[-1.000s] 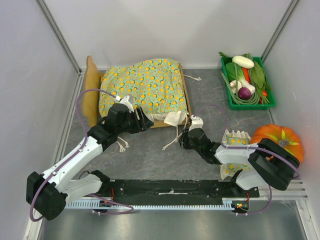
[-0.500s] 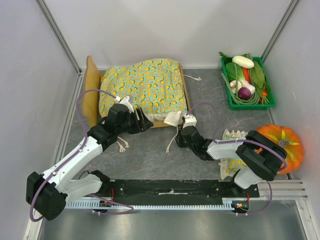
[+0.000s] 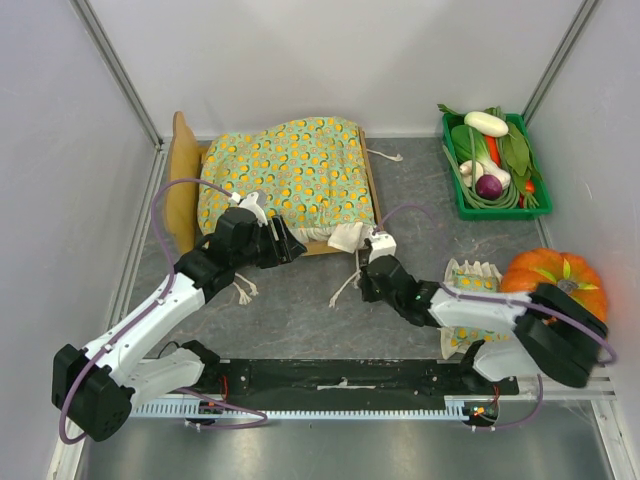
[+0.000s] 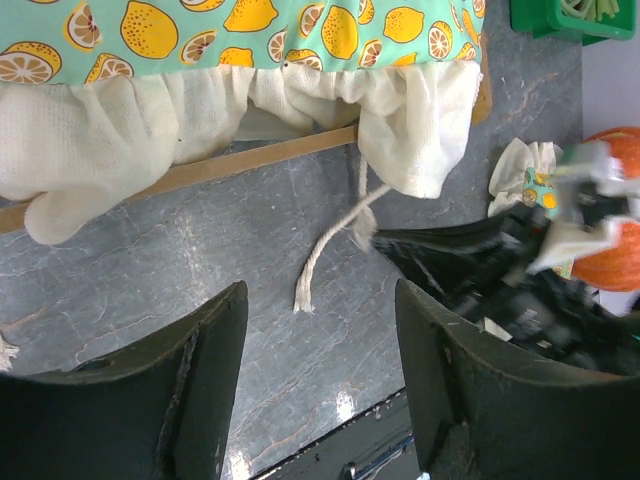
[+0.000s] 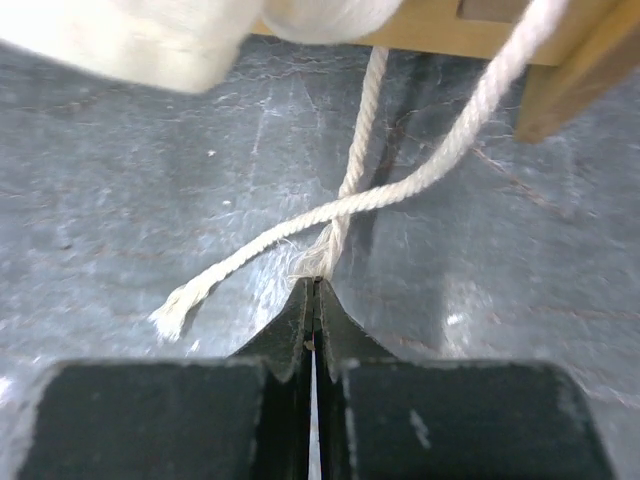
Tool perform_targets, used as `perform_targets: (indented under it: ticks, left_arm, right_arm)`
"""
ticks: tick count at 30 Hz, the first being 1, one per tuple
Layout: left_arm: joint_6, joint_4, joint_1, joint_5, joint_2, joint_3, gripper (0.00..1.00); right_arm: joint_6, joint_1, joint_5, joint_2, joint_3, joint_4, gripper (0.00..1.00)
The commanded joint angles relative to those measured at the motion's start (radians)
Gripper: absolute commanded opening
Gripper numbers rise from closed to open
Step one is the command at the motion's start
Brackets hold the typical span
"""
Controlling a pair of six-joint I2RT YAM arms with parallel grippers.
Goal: Set up the pet bed
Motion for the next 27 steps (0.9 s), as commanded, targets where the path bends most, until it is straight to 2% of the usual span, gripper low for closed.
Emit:
perform_targets:
  ticks: [1,9,16,23,24,25,27]
  left_arm:
    - [0.017,0.029,-0.003,-0.002,-0.014,0.016,0.66]
    - [0.020,0.049,-0.003,0.018,-0.003,0.022,0.66]
    - [0.012,0.057,-0.003,0.039,-0.009,0.014,0.66]
    - [0.009,0.086,-0.004,0.079,-0.015,-0.001,0.66]
    - [0.008,0.091,-0.004,0.088,-0.014,-0.003,0.66]
    - [0.008,0.091,-0.004,0.088,-0.012,0.000,0.66]
    - [0.005,0.091,-0.004,0.088,-0.010,0.000,0.66]
  right_arm:
    - [-0.005,0.011,0.012,-0.246,-0.012,-0.304,0.00]
    - [0.159,0.041,-0.052,-0.522,-0.072,-0.598,0.00]
    - [0.231,0.104,-0.077,-0.498,-0.052,-0.750,0.00]
    - [0.236,0.132,0.018,-0.515,-0.037,-0.735,0.00]
    - [0.228,0.132,0.041,-0.512,-0.020,-0.721,0.03]
    - [0.216,0.132,0.075,-0.509,-0.008,-0.709,0.22]
    - [0.158,0.130,0.167,-0.474,0.039,-0.664,0.38]
